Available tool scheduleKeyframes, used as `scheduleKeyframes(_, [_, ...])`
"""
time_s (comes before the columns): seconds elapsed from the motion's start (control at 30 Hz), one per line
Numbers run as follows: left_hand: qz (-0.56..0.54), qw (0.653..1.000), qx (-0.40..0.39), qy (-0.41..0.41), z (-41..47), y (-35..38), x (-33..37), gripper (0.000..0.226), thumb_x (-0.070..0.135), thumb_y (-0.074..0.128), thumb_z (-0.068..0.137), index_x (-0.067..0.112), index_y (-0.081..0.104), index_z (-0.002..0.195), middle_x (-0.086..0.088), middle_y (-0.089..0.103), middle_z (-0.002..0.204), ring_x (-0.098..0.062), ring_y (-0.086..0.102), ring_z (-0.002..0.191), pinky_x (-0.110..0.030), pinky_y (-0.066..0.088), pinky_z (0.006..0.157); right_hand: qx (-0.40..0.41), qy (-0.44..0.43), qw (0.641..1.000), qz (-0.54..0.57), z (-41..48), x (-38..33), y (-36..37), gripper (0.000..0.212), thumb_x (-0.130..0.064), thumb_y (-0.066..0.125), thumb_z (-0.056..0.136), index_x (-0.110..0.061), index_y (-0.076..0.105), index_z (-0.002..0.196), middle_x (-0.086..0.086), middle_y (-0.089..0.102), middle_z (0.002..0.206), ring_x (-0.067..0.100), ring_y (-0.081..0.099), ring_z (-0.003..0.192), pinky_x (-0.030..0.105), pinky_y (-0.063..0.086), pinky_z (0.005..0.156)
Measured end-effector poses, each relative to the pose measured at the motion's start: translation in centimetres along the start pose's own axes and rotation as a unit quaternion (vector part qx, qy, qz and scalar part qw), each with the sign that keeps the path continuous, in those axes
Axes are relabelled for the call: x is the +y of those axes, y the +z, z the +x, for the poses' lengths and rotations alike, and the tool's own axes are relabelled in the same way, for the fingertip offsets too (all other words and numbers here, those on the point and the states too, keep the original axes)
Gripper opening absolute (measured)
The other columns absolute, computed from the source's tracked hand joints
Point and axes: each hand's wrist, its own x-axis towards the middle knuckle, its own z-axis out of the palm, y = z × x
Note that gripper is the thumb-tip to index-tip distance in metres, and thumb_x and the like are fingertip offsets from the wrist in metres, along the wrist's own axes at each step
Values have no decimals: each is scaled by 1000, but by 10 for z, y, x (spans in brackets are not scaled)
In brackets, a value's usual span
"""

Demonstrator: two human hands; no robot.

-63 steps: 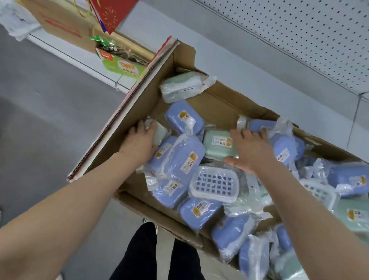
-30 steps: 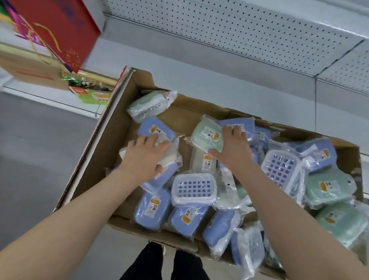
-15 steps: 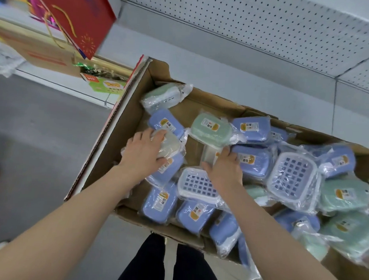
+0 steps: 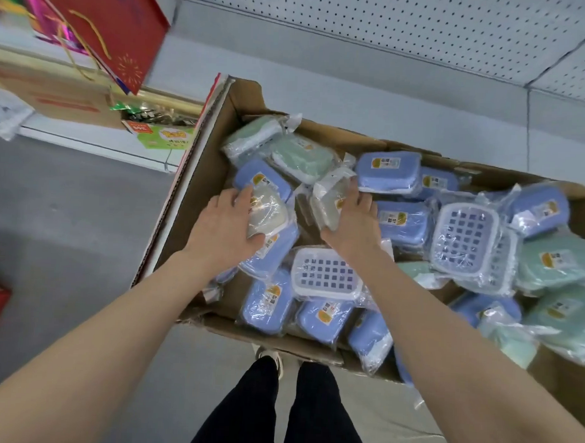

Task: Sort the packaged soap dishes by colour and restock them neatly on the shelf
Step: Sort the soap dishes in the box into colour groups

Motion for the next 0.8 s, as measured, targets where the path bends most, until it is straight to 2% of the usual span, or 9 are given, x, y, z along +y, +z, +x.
scheduleKeyframes(0.1, [-3, 1000, 8, 27, -6, -13, 11, 93, 43, 71, 77, 7, 25, 149, -21, 44, 131, -40, 46, 112, -46, 39, 98, 54, -24, 998, 19, -30, 9, -22, 103, -40, 70, 80, -3, 6, 152, 19, 26, 143, 36, 30, 131, 43, 32, 110])
scheduleKeyframes(0.27, [-12, 996, 27, 88, -14, -37, 42, 88, 41, 76, 75, 5, 34, 144, -23, 47, 128, -42, 47, 113, -46, 40, 96, 155, -23, 986, 57, -66, 33, -71, 86, -31, 70, 71, -2, 30, 141, 17, 36, 135, 35, 37, 122, 43, 36, 106])
scheduleKeyframes(0.4, [-16, 989, 50, 139, -16, -52, 78, 89, 44, 76, 74, 7, 36, 144, -20, 48, 130, -39, 48, 115, -49, 45, 94, 202, -7, 978, 48, -96, 68, -106, 88, -34, 69, 70, -2, 31, 142, 16, 40, 136, 35, 36, 125, 42, 33, 108])
scheduleKeyframes(0.5, [-13, 983, 77, 169, -17, -62, 116, 88, 44, 76, 72, 10, 37, 143, -16, 48, 130, -37, 48, 117, -47, 45, 95, 235, 18, 972, 1, -124, 105, -125, 88, -40, 69, 72, -2, 33, 142, 16, 43, 135, 35, 38, 127, 41, 29, 111])
scheduleKeyframes(0.6, [-1, 973, 93, 212, -19, -66, 161, 90, 43, 78, 70, 11, 37, 143, -17, 48, 130, -38, 47, 116, -46, 42, 97, 261, 41, 964, -26, -156, 149, -137, 86, -45, 68, 71, -2, 35, 140, 16, 46, 132, 36, 41, 122, 44, 33, 107])
scheduleKeyframes(0.8, [23, 951, 111, 289, -44, -50, 288, 91, 45, 78, 70, 14, 35, 144, -15, 47, 133, -38, 45, 119, -45, 40, 96, 330, 114, 937, 19, -234, 258, -152, 85, -39, 74, 69, -3, 40, 137, 16, 49, 126, 35, 46, 113, 47, 43, 99])
